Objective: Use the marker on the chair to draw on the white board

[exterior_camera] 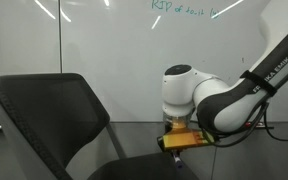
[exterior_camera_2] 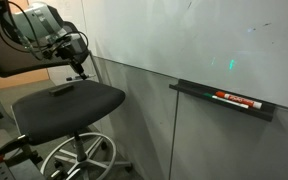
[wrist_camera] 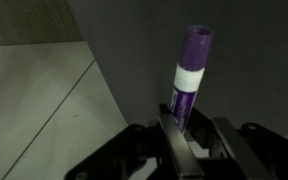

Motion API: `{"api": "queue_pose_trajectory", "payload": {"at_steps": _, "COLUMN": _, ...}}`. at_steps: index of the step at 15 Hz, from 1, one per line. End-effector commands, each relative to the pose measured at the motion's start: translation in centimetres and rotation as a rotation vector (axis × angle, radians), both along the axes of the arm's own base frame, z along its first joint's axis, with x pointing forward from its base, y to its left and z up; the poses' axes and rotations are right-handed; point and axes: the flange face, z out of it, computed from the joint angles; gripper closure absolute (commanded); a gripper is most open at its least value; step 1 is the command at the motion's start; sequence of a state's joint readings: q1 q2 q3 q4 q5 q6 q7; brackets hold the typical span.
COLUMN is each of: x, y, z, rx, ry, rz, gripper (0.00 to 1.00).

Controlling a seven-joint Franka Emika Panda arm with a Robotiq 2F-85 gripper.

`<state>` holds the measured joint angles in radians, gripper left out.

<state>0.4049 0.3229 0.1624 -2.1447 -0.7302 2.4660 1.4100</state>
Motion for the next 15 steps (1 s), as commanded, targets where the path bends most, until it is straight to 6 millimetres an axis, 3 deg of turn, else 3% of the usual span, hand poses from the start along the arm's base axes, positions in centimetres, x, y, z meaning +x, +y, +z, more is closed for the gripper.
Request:
{"api": "queue_pose_trajectory", "payload": {"at_steps": 1, "x": -0.1, "y": -1.6, "z": 3.8, "rx": 0.002, "ry": -0.001, "rz": 0.017, "gripper": 0.92}}
{"api": "queue_pose_trajectory", "payload": {"at_steps": 8, "x": 0.5, "y": -3.2, "z": 9.8, "rx": 0.016, "ry": -0.105, "rz": 0.058, "gripper": 0.92}}
{"api": "queue_pose_trajectory", "payload": {"at_steps": 15, "x": 1.9, "y": -3.9, "z": 13.5, "rx": 0.056, "ry": -0.214, "rz": 0.082, "gripper": 0.92}}
